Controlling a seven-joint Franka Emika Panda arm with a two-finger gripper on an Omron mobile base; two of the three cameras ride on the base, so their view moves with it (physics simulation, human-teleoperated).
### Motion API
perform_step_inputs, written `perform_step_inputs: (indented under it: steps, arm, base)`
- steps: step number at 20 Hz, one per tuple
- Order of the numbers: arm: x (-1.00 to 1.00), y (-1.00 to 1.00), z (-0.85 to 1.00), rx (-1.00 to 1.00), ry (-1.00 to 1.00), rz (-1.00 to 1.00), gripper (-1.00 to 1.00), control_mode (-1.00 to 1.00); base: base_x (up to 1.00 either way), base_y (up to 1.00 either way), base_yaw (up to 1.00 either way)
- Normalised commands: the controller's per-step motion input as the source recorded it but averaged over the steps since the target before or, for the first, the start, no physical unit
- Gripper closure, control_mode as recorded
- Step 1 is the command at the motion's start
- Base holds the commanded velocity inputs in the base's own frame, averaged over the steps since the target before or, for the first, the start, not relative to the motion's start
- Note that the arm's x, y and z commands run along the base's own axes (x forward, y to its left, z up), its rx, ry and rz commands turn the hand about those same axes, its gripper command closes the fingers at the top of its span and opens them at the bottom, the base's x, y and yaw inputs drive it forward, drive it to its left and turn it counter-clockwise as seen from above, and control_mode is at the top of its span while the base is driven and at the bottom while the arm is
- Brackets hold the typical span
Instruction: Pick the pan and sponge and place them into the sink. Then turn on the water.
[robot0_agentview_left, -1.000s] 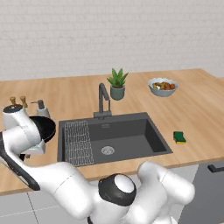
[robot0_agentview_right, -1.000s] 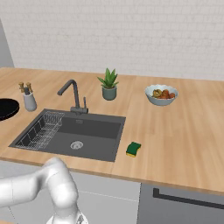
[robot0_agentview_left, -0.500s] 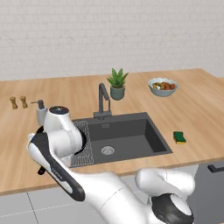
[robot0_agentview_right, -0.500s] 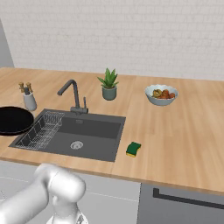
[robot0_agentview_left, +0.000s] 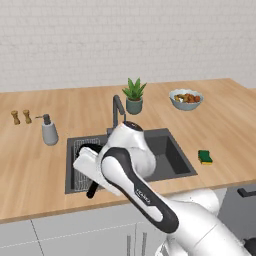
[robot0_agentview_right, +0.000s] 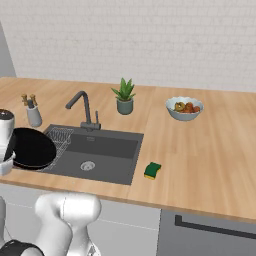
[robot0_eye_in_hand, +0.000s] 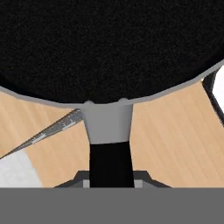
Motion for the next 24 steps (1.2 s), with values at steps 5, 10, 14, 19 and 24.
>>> perform_step_inputs:
  steps: [5,10,14,19,24]
  arm:
    - [0.00,-1.00,0.51,0.03,0.28,0.00,1.00,-1.00]
    - [0.00,-1.00,0.37,-0.01,0.21,0.07,1.00,-1.00]
    - [0.11,-1.00,0.05,-0.01,0.09,0.20,1.00,-1.00]
    - [0.36,-1.00,0.00,0.00,0.03,0.36,1.00,-1.00]
    - [0.38,-1.00,0.00,0.00,0.00,0.49,1.00,-1.00]
  base:
    - [0.00,0.00,0.00]
    - [0.00,0.00,0.00]
    - [0.00,0.00,0.00]
    - [0.00,0.00,0.00]
    - [0.00,0.00,0.00]
